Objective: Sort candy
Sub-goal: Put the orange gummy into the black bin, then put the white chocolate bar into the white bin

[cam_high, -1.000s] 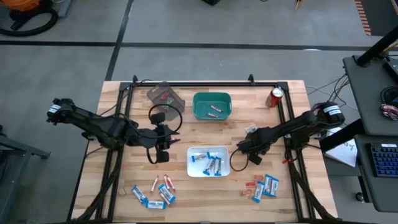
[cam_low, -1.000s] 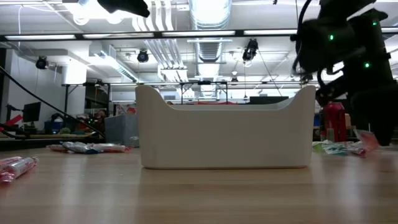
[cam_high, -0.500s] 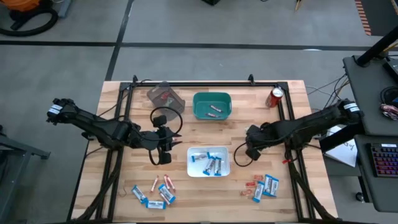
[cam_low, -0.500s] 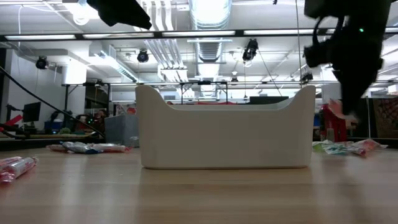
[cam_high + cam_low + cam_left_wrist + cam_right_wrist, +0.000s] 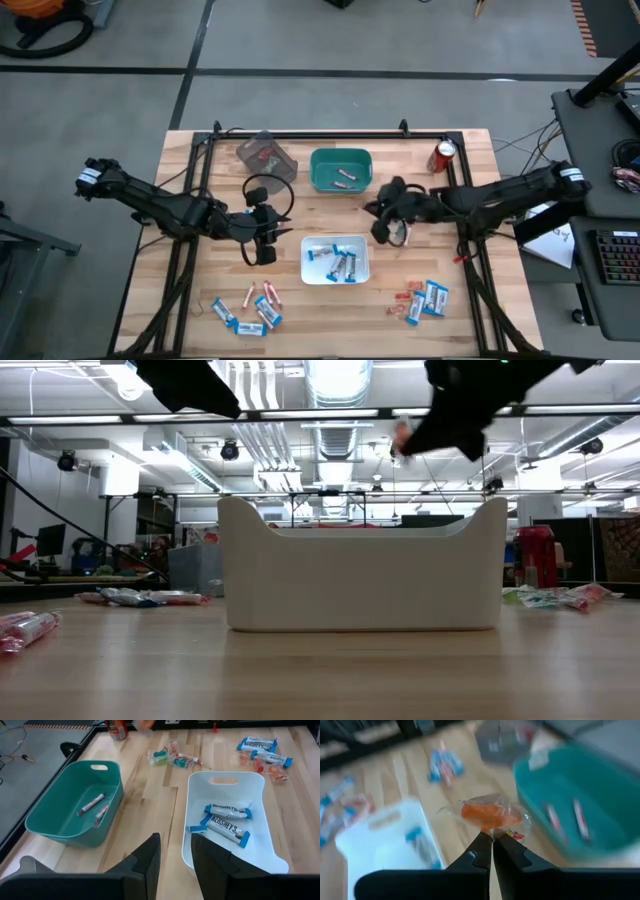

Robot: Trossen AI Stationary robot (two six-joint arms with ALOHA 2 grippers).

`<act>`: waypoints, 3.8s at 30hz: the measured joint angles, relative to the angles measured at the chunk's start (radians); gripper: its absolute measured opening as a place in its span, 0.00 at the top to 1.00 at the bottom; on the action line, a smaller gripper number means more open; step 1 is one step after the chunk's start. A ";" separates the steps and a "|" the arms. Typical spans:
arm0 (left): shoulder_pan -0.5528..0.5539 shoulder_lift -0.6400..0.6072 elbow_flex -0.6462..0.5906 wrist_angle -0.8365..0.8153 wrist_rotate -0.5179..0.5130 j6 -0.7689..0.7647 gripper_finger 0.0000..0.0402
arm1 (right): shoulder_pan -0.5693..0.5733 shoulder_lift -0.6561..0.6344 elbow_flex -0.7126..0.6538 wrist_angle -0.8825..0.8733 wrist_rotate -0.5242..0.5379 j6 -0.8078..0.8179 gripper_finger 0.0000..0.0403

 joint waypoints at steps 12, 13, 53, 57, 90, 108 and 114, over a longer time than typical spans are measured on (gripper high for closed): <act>0.000 -0.140 0.020 -0.147 -0.081 -0.013 0.77 | -0.172 0.173 0.000 0.512 -0.065 -0.083 0.98; 0.000 -0.153 0.015 -0.152 -0.081 -0.019 0.77 | -0.187 0.191 0.000 0.547 -0.096 -0.079 0.98; 0.000 -0.390 -0.054 -0.329 -0.084 -0.236 0.77 | -0.340 0.905 0.649 0.611 -0.231 -0.130 0.98; 0.000 -0.397 -0.055 -0.339 -0.098 -0.236 0.77 | -0.341 0.966 0.697 0.610 -0.230 -0.130 0.98; 0.000 -0.391 -0.132 -0.346 -0.157 -0.259 0.77 | -0.359 1.064 0.826 0.396 -0.238 -0.078 0.60; 0.000 -0.390 -0.167 -0.355 -0.017 -0.318 0.77 | -0.338 0.977 0.919 0.160 -0.300 -0.205 0.55; 0.000 -0.361 -0.237 -0.357 0.009 -0.345 0.77 | -0.275 0.845 0.913 0.004 -0.301 -0.344 0.55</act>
